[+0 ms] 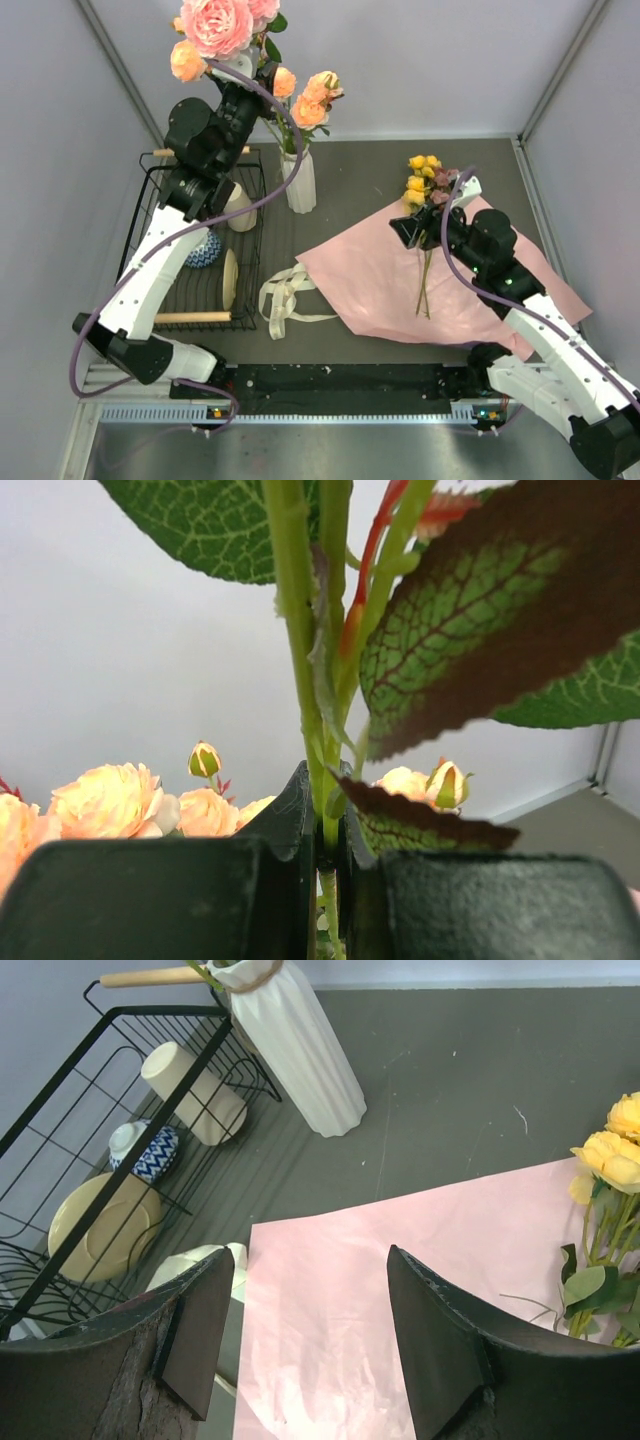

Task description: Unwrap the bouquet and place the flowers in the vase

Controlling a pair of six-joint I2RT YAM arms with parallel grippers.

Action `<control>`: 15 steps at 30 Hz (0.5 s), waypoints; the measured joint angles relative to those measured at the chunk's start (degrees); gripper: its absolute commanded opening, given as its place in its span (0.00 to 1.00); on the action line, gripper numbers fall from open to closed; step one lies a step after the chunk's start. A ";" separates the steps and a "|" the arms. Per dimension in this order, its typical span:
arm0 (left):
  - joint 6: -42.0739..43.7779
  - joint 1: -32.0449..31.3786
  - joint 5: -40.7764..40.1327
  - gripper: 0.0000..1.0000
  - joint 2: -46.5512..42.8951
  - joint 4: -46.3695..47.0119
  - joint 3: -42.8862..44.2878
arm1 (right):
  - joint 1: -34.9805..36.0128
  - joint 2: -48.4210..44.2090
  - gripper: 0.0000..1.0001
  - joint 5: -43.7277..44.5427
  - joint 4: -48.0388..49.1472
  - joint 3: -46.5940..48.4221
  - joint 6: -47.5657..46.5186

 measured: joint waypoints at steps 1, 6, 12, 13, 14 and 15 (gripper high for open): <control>0.17 0.24 -0.15 0.00 0.66 0.00 0.00 | 0.00 -0.09 0.63 0.02 -0.09 0.00 0.00; 0.72 1.25 -0.98 0.00 2.38 0.48 0.00 | 0.00 -0.39 0.63 0.50 -0.44 0.00 -0.13; 0.66 1.60 -0.92 0.00 2.38 1.53 1.09 | 0.00 -0.39 0.63 1.07 -0.57 0.02 -0.55; 0.63 1.60 -0.87 0.00 2.40 1.57 1.62 | 0.00 -0.37 0.63 1.11 -0.68 0.04 -0.57; 0.63 1.62 -0.81 0.00 2.40 1.64 2.19 | 0.00 -0.37 0.63 1.09 -0.92 0.13 -0.57; 0.63 1.62 -0.74 0.00 2.40 1.81 2.73 | 0.00 -0.28 0.63 1.09 -1.11 0.28 -0.59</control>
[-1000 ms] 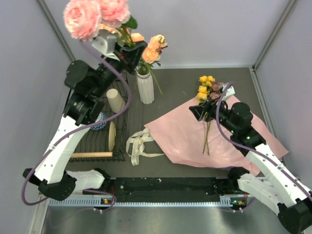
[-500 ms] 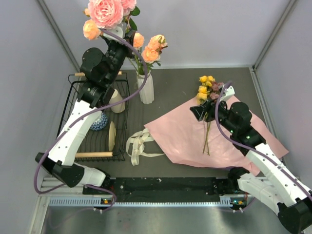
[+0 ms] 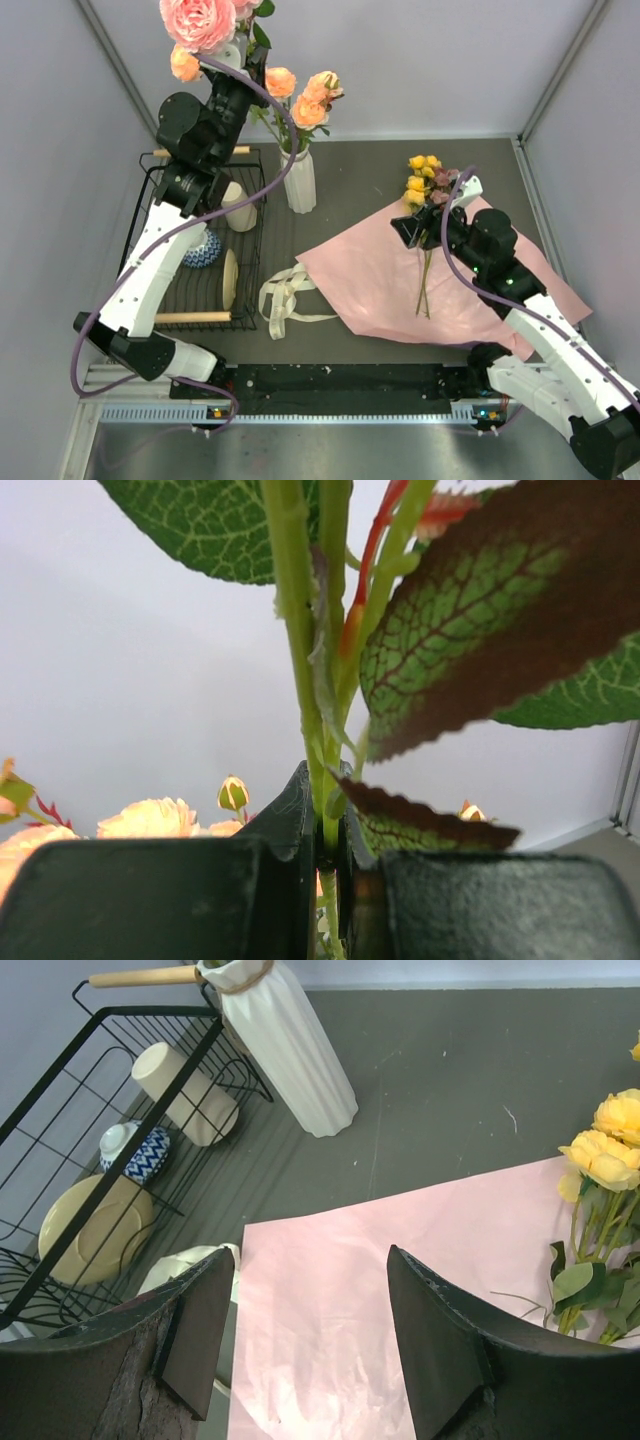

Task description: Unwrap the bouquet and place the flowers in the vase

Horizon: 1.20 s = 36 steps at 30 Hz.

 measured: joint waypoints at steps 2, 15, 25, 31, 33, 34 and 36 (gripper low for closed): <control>-0.02 0.00 0.02 0.00 0.00 0.63 0.76 | 0.00 0.17 0.63 0.00 -0.02 0.26 0.00; -1.29 0.57 0.42 0.00 1.11 1.14 1.55 | 0.00 0.70 0.63 0.00 0.07 0.81 0.00; -4.46 2.16 0.39 0.00 3.23 4.02 -2.43 | 0.02 0.70 0.63 0.00 0.04 0.81 0.00; -5.44 2.14 -0.02 0.00 4.28 4.96 -6.14 | 0.04 0.76 0.63 0.00 0.04 0.81 0.00; -5.55 2.14 -0.22 0.00 4.33 5.68 -7.98 | 0.04 0.83 0.63 0.00 0.02 0.81 0.00; -5.57 2.14 -0.28 0.00 4.39 5.92 -9.07 | 0.04 0.87 0.63 0.00 0.04 0.81 0.00; -5.55 2.16 -0.46 0.00 4.61 6.93 -11.17 | 0.04 1.01 0.63 0.00 0.04 0.81 0.00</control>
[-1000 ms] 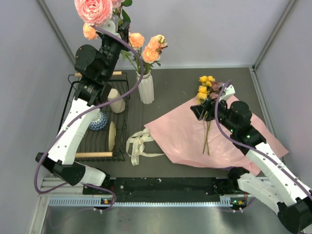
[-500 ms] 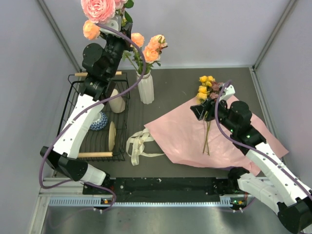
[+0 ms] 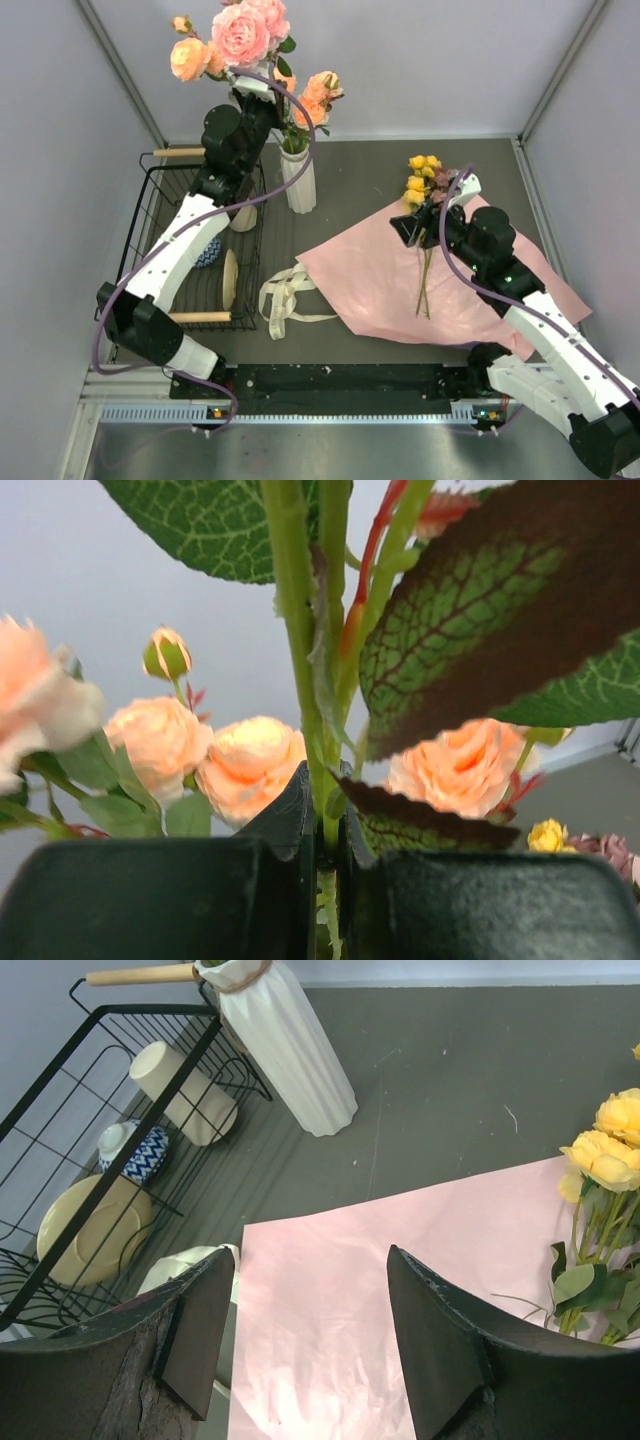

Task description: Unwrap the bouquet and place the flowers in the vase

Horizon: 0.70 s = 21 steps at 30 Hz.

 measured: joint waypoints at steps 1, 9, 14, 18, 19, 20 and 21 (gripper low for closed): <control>0.02 -0.02 -0.02 0.00 0.09 0.37 -0.98 | 0.00 0.07 0.63 0.00 0.00 0.00 0.00; 0.26 -0.02 -0.85 0.00 2.69 3.21 -6.69 | 0.00 0.26 0.63 0.00 -0.04 0.00 0.00; -0.33 -0.02 -0.94 0.01 4.02 3.96 -8.83 | 0.00 0.31 0.63 0.04 -0.17 0.00 0.02; -1.53 0.00 -1.99 0.34 4.13 3.50 -9.33 | 0.00 1.66 0.63 1.75 -1.62 0.63 0.04; -1.88 -0.02 -2.43 0.46 4.13 3.32 -9.33 | 0.00 2.69 0.63 2.40 -2.38 1.14 0.04; -1.77 0.00 -2.80 0.52 4.11 3.13 -9.33 | 0.00 3.61 0.63 3.19 -3.15 1.66 0.07; -2.62 0.00 -3.30 0.57 4.07 2.43 -9.33 | 0.00 4.96 0.63 4.02 -4.24 2.51 0.09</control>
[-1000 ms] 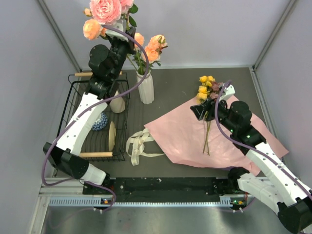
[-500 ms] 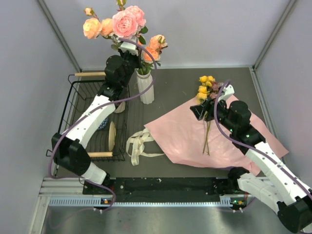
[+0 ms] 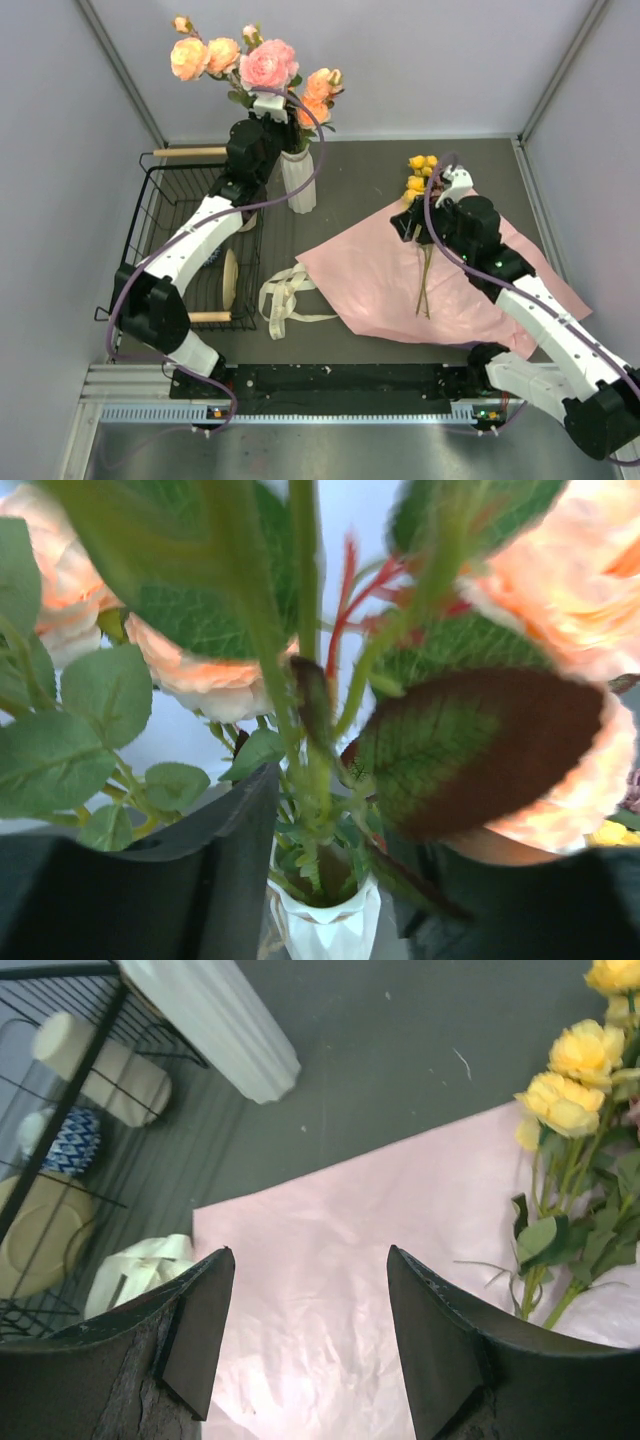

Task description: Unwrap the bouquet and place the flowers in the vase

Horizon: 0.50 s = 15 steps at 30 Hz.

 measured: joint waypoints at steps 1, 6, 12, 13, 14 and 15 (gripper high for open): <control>-0.24 0.00 -0.35 0.58 -0.04 -0.50 0.00 | 0.00 1.36 0.63 0.79 -0.90 0.70 0.07; -2.62 0.07 -0.50 0.61 -1.18 -4.26 0.00 | -0.04 7.39 0.63 2.99 -5.01 2.80 1.07; -5.68 0.09 0.50 0.64 -5.35 -8.22 0.02 | -1.77 10.97 0.63 4.24 -8.87 3.19 2.84; -6.34 0.09 0.98 0.65 -6.14 -8.85 0.07 | -2.45 11.45 0.63 4.52 -9.81 3.56 3.15; -7.21 0.11 1.62 0.65 -6.88 -9.53 0.20 | -3.30 12.09 0.63 4.76 -10.60 4.09 3.48; -8.02 0.09 2.14 0.66 -7.52 -10.32 0.42 | -4.24 12.74 0.63 5.01 -11.17 4.50 3.74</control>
